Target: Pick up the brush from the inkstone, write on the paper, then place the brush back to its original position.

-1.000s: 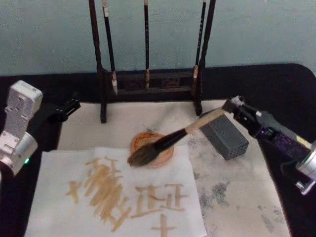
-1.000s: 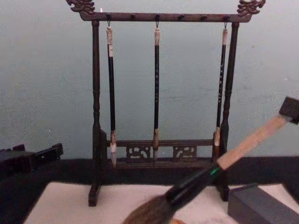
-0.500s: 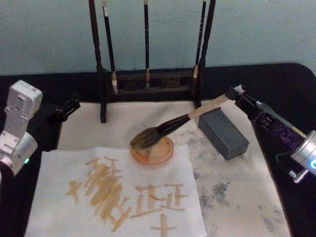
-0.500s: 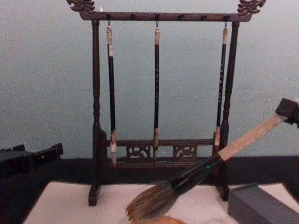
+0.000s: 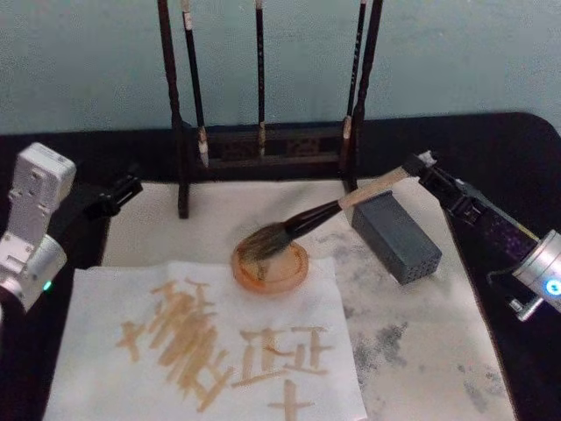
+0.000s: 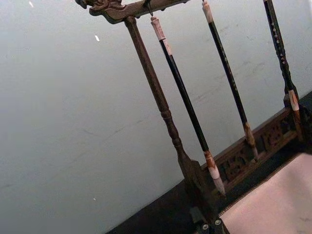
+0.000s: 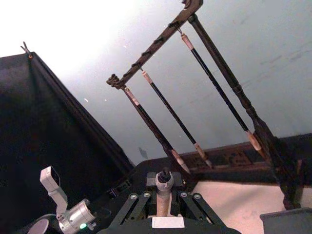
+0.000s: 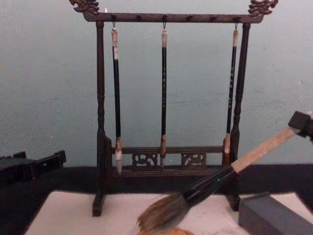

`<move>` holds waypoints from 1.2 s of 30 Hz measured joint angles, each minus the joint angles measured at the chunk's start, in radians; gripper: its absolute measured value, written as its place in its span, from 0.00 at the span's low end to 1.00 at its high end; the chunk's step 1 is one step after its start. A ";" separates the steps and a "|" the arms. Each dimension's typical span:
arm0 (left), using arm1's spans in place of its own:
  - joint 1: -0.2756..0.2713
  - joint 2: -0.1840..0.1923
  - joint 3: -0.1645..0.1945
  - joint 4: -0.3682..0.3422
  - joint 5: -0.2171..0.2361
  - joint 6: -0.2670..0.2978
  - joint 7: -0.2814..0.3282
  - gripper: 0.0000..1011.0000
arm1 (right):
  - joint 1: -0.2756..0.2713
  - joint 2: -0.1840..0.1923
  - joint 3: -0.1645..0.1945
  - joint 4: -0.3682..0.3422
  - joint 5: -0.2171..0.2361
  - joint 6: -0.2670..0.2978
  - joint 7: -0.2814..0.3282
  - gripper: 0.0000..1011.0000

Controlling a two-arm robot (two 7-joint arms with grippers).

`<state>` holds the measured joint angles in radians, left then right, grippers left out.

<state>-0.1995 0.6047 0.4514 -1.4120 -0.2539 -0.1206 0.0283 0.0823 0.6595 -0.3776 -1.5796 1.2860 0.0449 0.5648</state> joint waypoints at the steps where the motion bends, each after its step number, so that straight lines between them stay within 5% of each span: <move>1: 0.000 0.000 0.000 0.000 0.000 0.000 0.000 0.99 | 0.002 -0.001 -0.001 0.003 0.002 0.000 -0.001 0.17; 36: 0.000 0.000 0.000 0.000 0.000 0.000 0.000 0.99 | 0.068 -0.044 -0.026 0.148 0.029 0.033 -0.016 0.17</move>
<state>-0.1995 0.6047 0.4514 -1.4119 -0.2539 -0.1205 0.0283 0.1506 0.6151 -0.4034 -1.4312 1.3150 0.0782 0.5491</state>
